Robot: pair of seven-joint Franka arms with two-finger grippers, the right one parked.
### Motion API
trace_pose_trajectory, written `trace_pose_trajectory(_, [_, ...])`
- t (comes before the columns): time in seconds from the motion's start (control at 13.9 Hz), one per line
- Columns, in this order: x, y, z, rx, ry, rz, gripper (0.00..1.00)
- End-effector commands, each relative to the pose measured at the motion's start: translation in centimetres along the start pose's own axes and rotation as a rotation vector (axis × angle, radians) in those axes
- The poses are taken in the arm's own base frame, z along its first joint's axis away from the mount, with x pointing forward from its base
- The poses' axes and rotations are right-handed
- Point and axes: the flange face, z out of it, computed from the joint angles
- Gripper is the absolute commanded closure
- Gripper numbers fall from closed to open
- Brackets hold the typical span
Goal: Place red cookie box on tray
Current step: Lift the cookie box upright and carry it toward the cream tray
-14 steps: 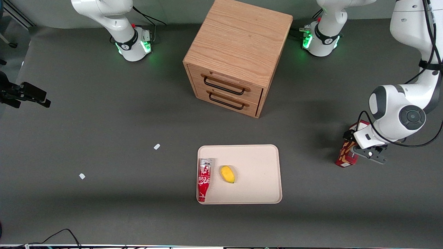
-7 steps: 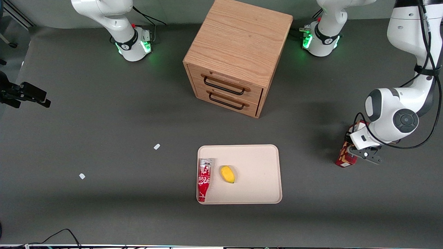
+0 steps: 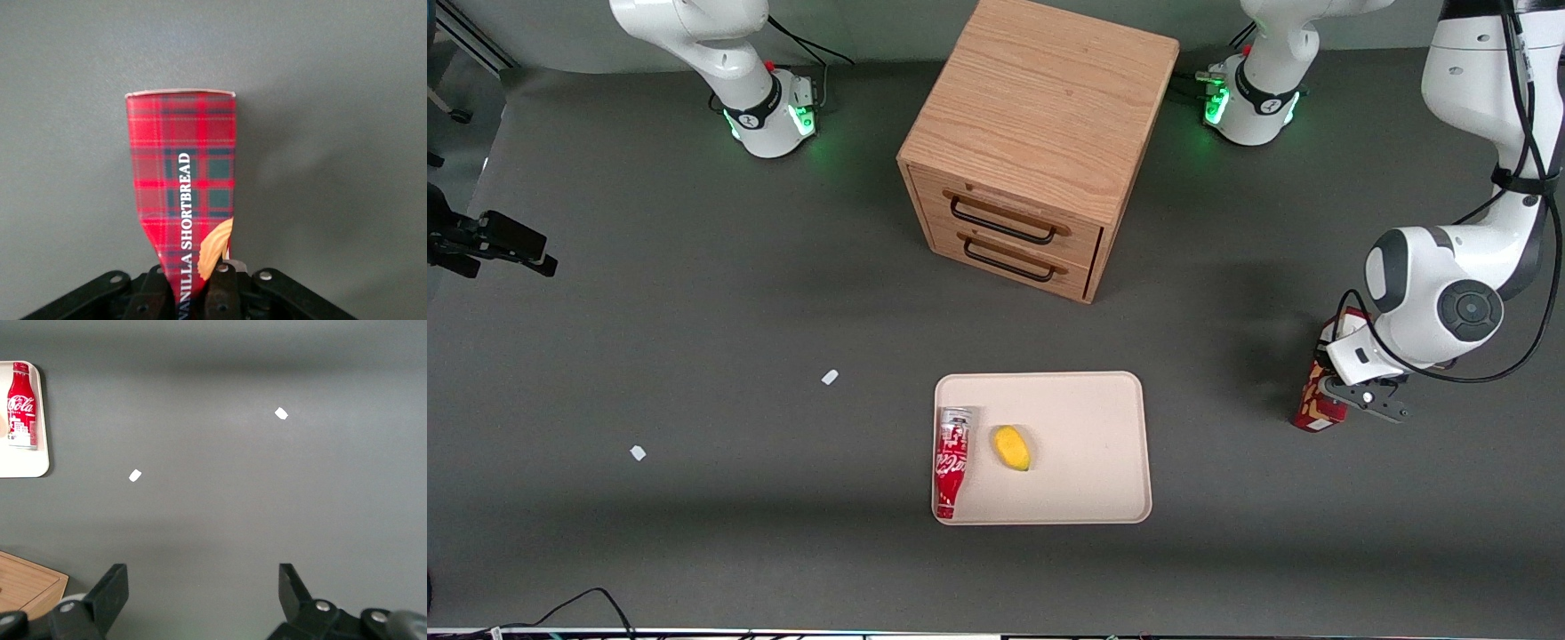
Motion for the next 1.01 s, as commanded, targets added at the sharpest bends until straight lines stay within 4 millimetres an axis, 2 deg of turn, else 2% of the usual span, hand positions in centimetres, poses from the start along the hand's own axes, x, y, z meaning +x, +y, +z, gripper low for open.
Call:
trace_pose_trajectory(0.0, [1.0, -0.8, -4.1, 0.01, -0.001, -0.008, 1.0])
trace_pose_trajectory(0.14, [1.5, -1.6, -8.8, 0.004, -0.029, -0.02, 1.0])
trace_pose_trajectory(0.36, [2.5, -2.4, -16.9, -0.021, -0.07, -0.042, 1.0])
trace_pose_trajectory(0.43, [2.9, -2.0, -19.7, -0.056, -0.075, -0.082, 1.0])
trace_pose_trajectory(0.58, [3.4, -0.8, -24.1, -0.102, -0.097, -0.158, 1.0])
trace_pose_trajectory(0.72, [4.4, 2.2, -27.6, -0.132, -0.108, -0.172, 1.0])
trace_pose_trajectory(0.94, [6.2, 6.0, -30.4, -0.248, -0.075, -0.299, 1.0])
